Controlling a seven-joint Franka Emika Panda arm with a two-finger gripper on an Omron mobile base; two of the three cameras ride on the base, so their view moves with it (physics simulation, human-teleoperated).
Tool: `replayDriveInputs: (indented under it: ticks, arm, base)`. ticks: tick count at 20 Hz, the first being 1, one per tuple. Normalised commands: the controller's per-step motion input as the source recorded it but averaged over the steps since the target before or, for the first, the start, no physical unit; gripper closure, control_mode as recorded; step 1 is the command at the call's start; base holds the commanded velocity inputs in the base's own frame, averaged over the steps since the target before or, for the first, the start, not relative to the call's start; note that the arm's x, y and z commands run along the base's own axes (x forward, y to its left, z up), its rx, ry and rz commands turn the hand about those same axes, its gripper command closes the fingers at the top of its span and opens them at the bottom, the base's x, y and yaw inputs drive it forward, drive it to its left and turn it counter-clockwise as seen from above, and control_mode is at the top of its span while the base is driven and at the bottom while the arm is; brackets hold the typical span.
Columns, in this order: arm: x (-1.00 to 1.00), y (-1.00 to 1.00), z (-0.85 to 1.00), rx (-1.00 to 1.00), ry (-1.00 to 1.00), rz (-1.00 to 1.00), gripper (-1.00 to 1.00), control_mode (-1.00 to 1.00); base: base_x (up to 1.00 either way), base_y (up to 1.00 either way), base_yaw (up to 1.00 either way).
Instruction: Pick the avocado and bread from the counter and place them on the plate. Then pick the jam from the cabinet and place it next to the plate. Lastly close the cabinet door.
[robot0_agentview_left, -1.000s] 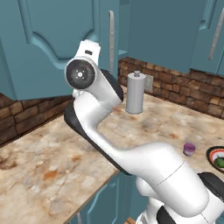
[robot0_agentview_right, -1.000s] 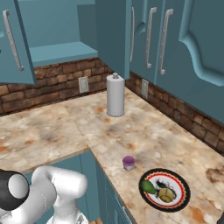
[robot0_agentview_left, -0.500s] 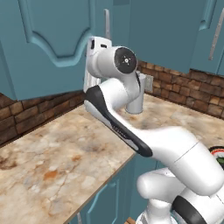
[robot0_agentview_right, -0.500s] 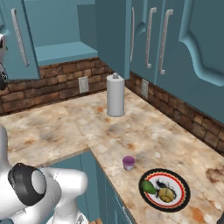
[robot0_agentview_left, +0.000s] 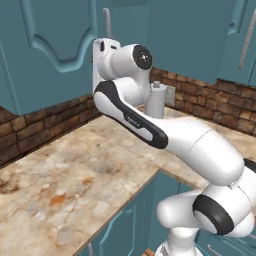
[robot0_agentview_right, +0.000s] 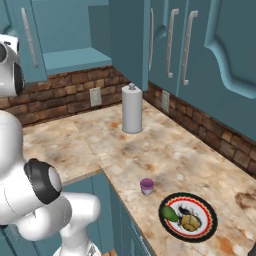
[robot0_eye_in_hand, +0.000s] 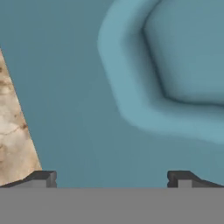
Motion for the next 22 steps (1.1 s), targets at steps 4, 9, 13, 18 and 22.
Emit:
replayDriveInputs:
  ticks: [4, 9, 13, 18, 22]
  arm:
    - [1.00, 0.03, -0.66, 0.00, 0.12, 0.13, -1.00, -1.00]
    - [1.00, 0.13, -0.61, 0.00, 0.14, 0.09, -1.00, -1.00]
    - [0.70, 0.25, -0.34, -0.02, 0.14, 0.01, -1.00, -1.00]
    - [-0.13, 0.03, 0.02, -0.01, -0.05, 0.00, -1.00, -1.00]
    - [-0.74, 0.00, 0.25, 0.00, -0.25, 0.01, -1.00, -1.00]
  base:
    - [0.00, 0.00, 0.00]
    - [0.00, 0.00, 0.00]
    - [0.00, 0.00, 0.00]
    - [0.00, 0.00, 0.00]
    - [0.00, 0.00, 0.00]
